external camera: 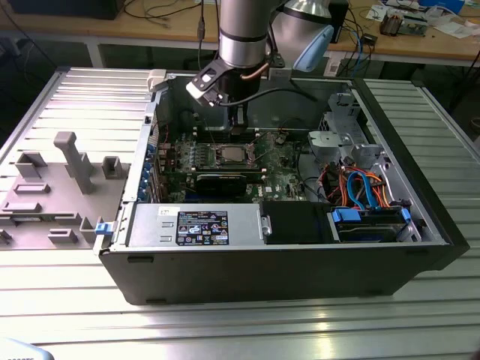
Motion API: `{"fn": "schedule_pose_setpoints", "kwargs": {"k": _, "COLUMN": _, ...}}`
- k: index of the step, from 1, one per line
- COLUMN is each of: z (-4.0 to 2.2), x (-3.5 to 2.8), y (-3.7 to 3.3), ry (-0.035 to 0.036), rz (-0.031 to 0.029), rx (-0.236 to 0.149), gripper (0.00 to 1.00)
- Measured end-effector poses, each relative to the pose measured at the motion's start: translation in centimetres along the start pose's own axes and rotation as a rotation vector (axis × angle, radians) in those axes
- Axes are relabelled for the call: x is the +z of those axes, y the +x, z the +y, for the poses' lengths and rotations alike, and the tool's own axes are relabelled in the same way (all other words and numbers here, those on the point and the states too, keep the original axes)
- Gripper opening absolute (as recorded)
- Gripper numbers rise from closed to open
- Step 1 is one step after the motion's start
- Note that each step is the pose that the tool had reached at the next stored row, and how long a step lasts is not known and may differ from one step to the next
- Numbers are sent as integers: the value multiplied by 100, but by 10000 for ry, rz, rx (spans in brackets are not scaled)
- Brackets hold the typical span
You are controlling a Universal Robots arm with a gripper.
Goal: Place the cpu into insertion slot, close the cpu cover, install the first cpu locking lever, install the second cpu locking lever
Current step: 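Install the second cpu locking lever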
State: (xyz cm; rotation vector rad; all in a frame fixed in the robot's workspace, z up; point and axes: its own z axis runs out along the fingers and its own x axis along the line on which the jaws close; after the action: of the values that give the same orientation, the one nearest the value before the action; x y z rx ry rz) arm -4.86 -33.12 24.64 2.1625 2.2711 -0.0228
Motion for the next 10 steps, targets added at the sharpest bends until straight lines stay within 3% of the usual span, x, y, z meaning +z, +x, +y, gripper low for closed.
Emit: {"fn": "schedule_pose_setpoints", "kwargs": {"k": 10, "z": 0, "x": -36, "y": 0, "ry": 0, "rz": 0, "rx": 0, "gripper": 11}}
